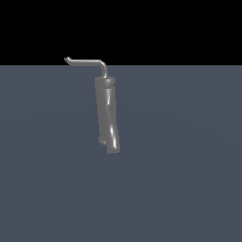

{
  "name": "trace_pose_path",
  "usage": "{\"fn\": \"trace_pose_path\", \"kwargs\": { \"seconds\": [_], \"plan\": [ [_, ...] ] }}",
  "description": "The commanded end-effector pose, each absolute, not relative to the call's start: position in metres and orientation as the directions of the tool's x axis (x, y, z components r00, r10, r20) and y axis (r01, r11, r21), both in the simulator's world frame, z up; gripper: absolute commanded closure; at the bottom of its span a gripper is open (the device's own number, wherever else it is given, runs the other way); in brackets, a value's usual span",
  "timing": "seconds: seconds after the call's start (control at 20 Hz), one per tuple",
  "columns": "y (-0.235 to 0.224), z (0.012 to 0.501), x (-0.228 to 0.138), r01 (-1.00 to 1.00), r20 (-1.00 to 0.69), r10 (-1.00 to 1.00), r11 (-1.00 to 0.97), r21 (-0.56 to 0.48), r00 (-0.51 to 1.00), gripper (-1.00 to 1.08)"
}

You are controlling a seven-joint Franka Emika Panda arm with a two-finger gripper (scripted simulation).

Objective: Turn on the faucet by rotating a designated handle.

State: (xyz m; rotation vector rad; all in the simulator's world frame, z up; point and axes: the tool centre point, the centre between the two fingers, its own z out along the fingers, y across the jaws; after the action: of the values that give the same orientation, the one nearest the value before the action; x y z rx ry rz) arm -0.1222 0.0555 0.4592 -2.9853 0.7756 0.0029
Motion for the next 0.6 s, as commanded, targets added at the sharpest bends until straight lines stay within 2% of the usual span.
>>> {"fn": "trace_pose_path", "kwargs": {
  "seconds": [0.0, 0.55],
  "plan": [
    [0.06, 0.453, -0.11, -0.536, -0.02, -0.536, -0.842, -0.053, 0.844, 1.08],
    [0.084, 0.418, -0.058, -0.728, -0.031, -0.728, -0.684, -0.036, 0.685, 1.08]
  ]
}}
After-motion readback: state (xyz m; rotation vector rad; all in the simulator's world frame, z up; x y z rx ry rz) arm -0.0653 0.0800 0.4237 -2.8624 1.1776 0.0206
